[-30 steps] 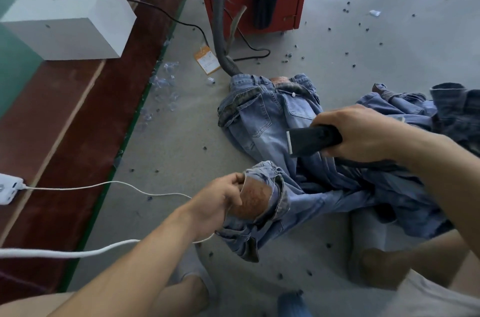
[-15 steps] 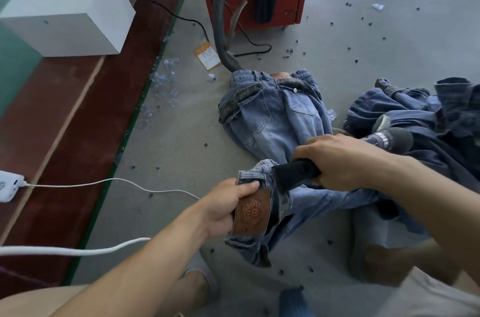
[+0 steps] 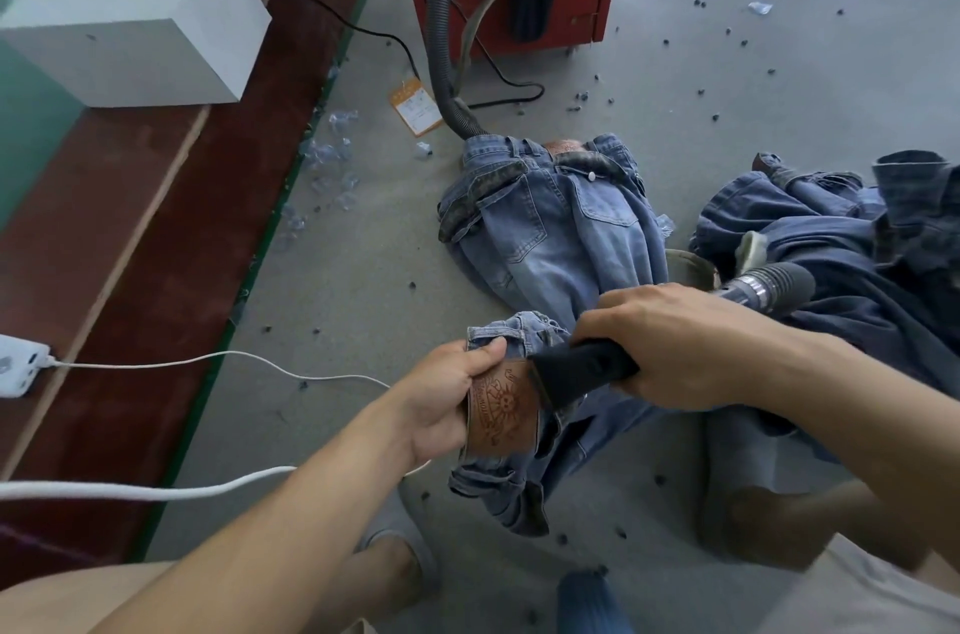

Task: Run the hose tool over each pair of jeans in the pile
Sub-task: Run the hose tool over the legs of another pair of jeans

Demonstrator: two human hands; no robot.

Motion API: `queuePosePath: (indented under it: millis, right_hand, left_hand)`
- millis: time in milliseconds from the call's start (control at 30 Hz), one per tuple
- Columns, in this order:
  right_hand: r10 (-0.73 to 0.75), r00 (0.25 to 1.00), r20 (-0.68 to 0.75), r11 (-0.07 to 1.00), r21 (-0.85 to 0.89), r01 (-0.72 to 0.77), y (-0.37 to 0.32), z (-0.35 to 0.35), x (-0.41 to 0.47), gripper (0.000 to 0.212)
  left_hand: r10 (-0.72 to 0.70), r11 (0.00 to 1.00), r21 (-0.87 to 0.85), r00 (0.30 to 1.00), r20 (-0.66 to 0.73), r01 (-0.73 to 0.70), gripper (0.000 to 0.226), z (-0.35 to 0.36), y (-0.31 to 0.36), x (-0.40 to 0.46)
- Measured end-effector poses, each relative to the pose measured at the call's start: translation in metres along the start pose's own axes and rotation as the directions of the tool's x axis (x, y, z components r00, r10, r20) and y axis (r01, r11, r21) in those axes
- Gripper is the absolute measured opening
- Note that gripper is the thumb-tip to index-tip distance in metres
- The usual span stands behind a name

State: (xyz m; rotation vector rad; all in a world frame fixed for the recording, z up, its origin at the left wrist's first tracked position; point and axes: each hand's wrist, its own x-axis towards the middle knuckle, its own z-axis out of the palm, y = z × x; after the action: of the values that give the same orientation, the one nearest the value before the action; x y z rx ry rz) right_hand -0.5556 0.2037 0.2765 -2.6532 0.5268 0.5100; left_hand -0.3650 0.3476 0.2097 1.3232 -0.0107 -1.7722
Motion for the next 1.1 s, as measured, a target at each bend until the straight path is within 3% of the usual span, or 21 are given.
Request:
queuePosePath:
  millis: [100, 300, 433, 633, 700, 867, 967, 1033, 1100]
  right_hand:
    - [-0.047, 0.999, -0.016, 0.999, 0.017, 0.047, -0.008, 0.006, -0.001, 0.043]
    - [0.112, 0.993, -0.042, 0.994, -0.008, -0.113, 0.021, -0.009, 0.001, 0.036]
    - [0.136, 0.99, -0.041, 0.99, -0.017, -0.137, 0.023, -0.006, 0.006, 0.031]
    - [0.001, 0.999, -0.037, 0.997, 0.082, 0.002, -0.002, -0.001, 0.004, 0.04]
    - [0.001, 0.997, -0.077, 0.991, 0.132, 0.01, 0.001, -0.007, 0.005, 0.039]
    - [0.242, 0.937, -0.254, 0.967, 0.145, -0.211, 0.042, -0.03, 0.001, 0.036]
    - [0.238, 0.935, -0.263, 0.967, 0.157, -0.202, 0.043, -0.025, -0.001, 0.037]
    - [0.202, 0.946, -0.254, 0.974, 0.149, -0.168, 0.037, -0.019, 0.001, 0.039]
    - [0.184, 0.955, -0.233, 0.979, 0.131, -0.156, 0.035, -0.014, 0.004, 0.043]
  left_hand:
    - [0.014, 1.0, 0.006, 1.0, 0.014, -0.014, 0.037, 0.002, 0.002, 0.002]
    - [0.021, 0.999, 0.04, 0.999, 0.026, -0.022, 0.035, 0.002, 0.004, 0.001]
    - [0.035, 0.998, 0.042, 0.999, 0.03, -0.036, 0.038, 0.001, 0.003, 0.001]
    - [0.015, 0.998, 0.055, 0.999, 0.045, -0.018, 0.033, -0.002, 0.0, 0.004]
    - [0.031, 0.995, 0.091, 0.999, -0.019, -0.029, 0.025, -0.004, -0.001, 0.009]
    - [0.098, 0.922, 0.383, 0.925, -0.367, 0.055, 0.021, -0.014, -0.015, 0.03]
    - [0.138, 0.91, 0.408, 0.878, -0.459, 0.071, 0.017, -0.021, -0.019, 0.039]
    - [0.148, 0.95, 0.311, 0.848, -0.509, 0.021, 0.035, -0.027, -0.015, 0.041]
    - [0.273, 0.878, 0.478, 0.817, -0.508, 0.004, 0.052, -0.035, -0.013, 0.04]
